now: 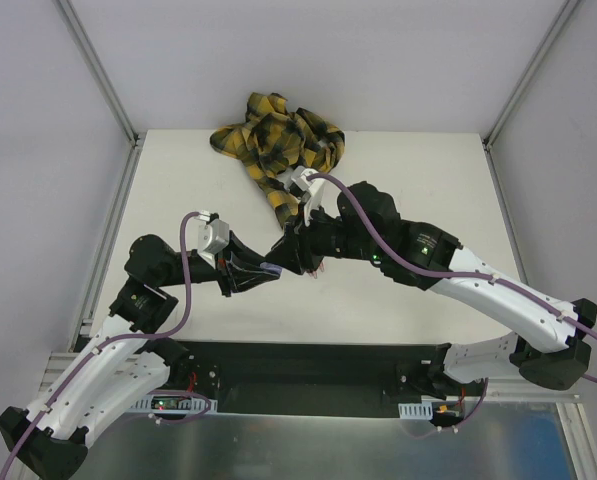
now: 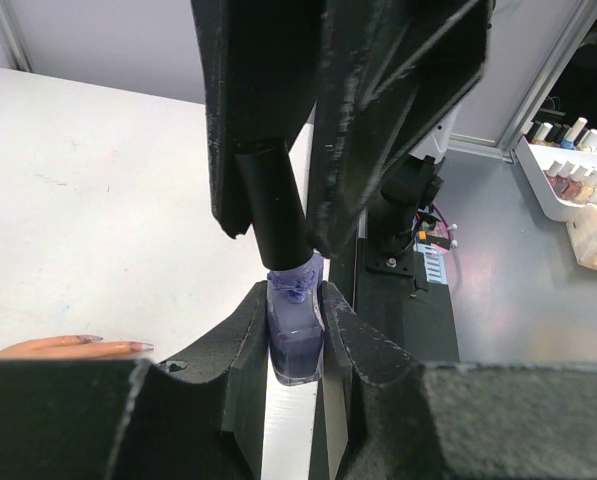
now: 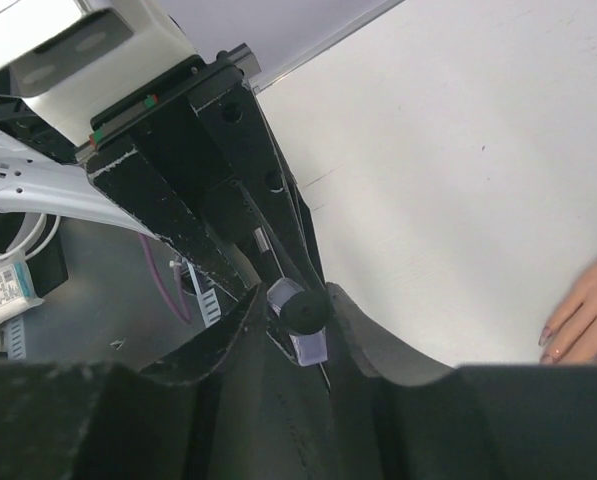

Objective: Paint the nails

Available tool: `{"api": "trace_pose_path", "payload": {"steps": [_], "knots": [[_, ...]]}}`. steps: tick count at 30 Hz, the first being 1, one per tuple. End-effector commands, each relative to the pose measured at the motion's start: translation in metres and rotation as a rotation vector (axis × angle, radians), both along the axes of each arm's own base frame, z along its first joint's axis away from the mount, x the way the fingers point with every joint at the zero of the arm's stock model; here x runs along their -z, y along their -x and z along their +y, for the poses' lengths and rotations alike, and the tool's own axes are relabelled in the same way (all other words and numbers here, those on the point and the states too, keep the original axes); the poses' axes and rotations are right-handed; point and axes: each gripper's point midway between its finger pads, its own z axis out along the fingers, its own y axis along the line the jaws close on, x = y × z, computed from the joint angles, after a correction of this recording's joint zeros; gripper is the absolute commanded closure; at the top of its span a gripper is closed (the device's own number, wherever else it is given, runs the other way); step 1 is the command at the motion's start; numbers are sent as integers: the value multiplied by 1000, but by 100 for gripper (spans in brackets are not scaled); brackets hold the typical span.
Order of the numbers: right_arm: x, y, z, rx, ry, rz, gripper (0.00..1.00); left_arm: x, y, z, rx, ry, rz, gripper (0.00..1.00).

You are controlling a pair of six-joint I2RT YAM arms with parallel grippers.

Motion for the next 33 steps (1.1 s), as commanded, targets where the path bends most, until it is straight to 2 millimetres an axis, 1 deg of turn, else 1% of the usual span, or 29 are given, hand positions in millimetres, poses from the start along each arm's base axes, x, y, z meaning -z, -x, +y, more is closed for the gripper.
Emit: {"api": "trace_pose_path", "payload": {"steps": [1, 2, 3, 5, 6, 8, 9, 13, 20, 33], "knots": [[-22, -1, -8, 21, -47, -32, 71, -29, 5, 1, 10, 50, -109, 100], [-22, -1, -8, 22, -48, -36, 74, -28, 4, 1, 10, 50, -108, 100], [-21, -2, -8, 24, -43, -36, 79, -28, 4, 1, 9, 49, -107, 100], [-19, -4, -9, 37, -35, -38, 81, -28, 4, 1, 10, 49, -107, 100], [-17, -5, -9, 40, -28, -35, 88, -28, 4, 1, 8, 48, -107, 100], [-16, -6, -9, 48, -24, -36, 93, -28, 3, 0, 7, 48, -105, 100], [-16, -6, -9, 49, -21, -36, 99, -28, 3, 1, 7, 48, -107, 100], [-23, -10, -15, 66, -24, -90, 99, -27, 2, 0, 5, 42, -99, 100], [-35, -14, -24, 105, -55, -128, 100, -26, 1, -1, 7, 39, -95, 100], [-45, -10, -23, 87, -97, -135, 99, -25, 3, -1, 20, 35, -89, 100]]}}
